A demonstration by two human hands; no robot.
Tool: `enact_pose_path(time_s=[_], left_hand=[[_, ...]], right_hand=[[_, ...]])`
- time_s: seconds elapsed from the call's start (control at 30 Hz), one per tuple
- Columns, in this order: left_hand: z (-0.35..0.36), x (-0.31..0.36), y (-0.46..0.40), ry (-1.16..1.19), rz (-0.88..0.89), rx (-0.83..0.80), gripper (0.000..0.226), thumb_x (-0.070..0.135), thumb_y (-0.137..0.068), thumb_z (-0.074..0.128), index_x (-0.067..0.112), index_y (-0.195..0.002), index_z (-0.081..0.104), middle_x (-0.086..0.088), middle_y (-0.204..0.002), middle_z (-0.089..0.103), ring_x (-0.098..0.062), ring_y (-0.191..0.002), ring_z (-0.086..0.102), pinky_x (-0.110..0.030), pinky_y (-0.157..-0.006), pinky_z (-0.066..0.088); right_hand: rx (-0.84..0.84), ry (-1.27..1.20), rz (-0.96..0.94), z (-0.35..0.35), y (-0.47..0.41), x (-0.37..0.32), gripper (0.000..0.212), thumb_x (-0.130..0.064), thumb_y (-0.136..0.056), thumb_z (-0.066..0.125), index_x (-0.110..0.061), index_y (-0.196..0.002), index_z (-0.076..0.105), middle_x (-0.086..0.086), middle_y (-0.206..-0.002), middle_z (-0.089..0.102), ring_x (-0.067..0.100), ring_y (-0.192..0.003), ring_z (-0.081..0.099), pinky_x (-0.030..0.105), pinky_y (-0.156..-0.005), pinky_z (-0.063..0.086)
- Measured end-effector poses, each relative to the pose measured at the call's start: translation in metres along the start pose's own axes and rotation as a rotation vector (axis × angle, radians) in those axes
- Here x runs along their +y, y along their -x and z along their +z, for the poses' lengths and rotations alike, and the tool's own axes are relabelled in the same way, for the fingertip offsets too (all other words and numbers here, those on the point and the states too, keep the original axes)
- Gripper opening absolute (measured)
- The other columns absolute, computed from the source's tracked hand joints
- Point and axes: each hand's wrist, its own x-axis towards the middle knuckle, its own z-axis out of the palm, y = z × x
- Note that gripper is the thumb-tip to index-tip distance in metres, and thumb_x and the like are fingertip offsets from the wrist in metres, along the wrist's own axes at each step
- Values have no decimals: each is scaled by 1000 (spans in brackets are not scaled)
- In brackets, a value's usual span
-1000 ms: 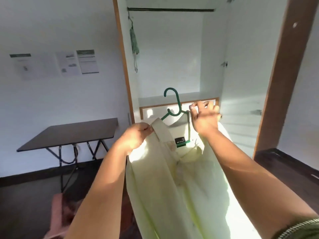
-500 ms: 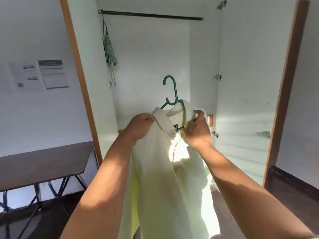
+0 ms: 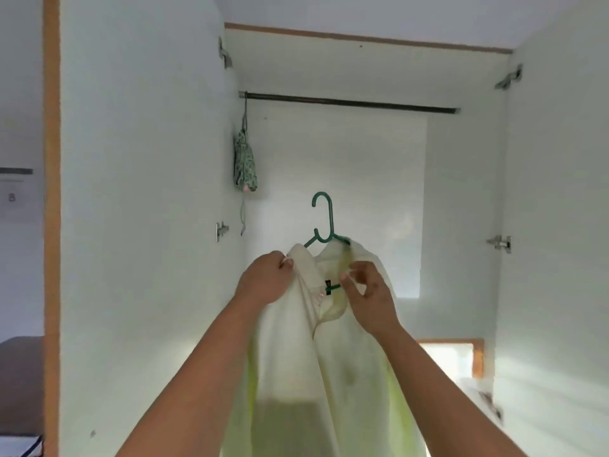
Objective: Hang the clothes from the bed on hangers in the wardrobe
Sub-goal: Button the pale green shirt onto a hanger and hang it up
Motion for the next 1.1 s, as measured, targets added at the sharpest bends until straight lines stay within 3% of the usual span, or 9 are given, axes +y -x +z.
enact_pose_path(time_s=[0.13,0.23,0.3,0.4,0.57,0.67,0.9,1.03,1.1], left_hand=[[8,-2,-73,-20,-61,114,32,32,-101,36,15,-75,44,-2,-81,52,-26,-83,52,-32,-65,33],[5,-3,-138,-37,-70,184,32,31,-101,36,7,-95,56,-12,-102,61,-28,-90,53,-33,-72,37],[2,-7,-187,-6,-101,194,38,29,-101,37,1,-112,59,-18,-121,60,-33,-107,56,-35,-84,42],[-5,-12,-262,49,-199,159,36,20,-100,41,-4,-124,54,-22,-126,57,-34,-113,56,-33,-87,45],[-22,-15,-359,318,-318,24,28,8,-101,43,5,-73,44,-8,-67,41,-17,-52,38,-18,-39,36],[-29,-20,-413,373,-293,-36,27,5,-99,42,7,-72,44,-6,-73,43,-15,-60,42,-23,-60,42],[-36,3,-505,242,-181,89,33,4,-101,34,4,-68,37,-8,-70,37,-16,-58,37,-21,-52,37],[-44,-1,-539,226,-156,218,25,-5,-95,35,-4,-73,49,-14,-72,51,-26,-69,50,-44,-92,45],[-46,-2,-559,285,-148,239,21,-4,-91,41,-2,-72,49,-14,-70,50,-28,-68,50,-45,-88,48]], right_hand=[[-174,-41,44,50,-53,14,93,-76,-62,66,-35,-137,28,-8,-130,36,16,-128,39,38,-108,36],[-249,107,-71,97,-94,19,119,-78,-58,67,-30,-150,7,-1,-145,17,20,-138,23,45,-114,28],[-72,222,-121,124,-129,18,114,-72,-67,67,-29,-151,3,3,-149,8,25,-136,17,49,-108,33],[228,242,-348,156,-192,14,80,-49,-80,65,-19,-145,30,8,-135,32,28,-116,36,43,-91,41],[-69,118,-574,205,-284,-5,45,-35,-87,63,-8,-121,51,5,-102,49,20,-93,48,22,-81,37],[77,204,-664,232,-330,3,47,-35,-82,63,-4,-116,50,10,-101,49,25,-92,50,31,-81,43],[217,364,-572,248,-448,-19,33,-20,-99,42,-2,-126,46,11,-107,64,30,-99,62,29,-65,32],[145,321,-457,259,-501,-31,39,-16,-96,46,-3,-132,42,11,-114,64,30,-106,62,31,-69,37],[72,316,-441,261,-525,-36,35,-10,-93,47,-8,-127,53,10,-117,63,28,-108,61,31,-73,39]])
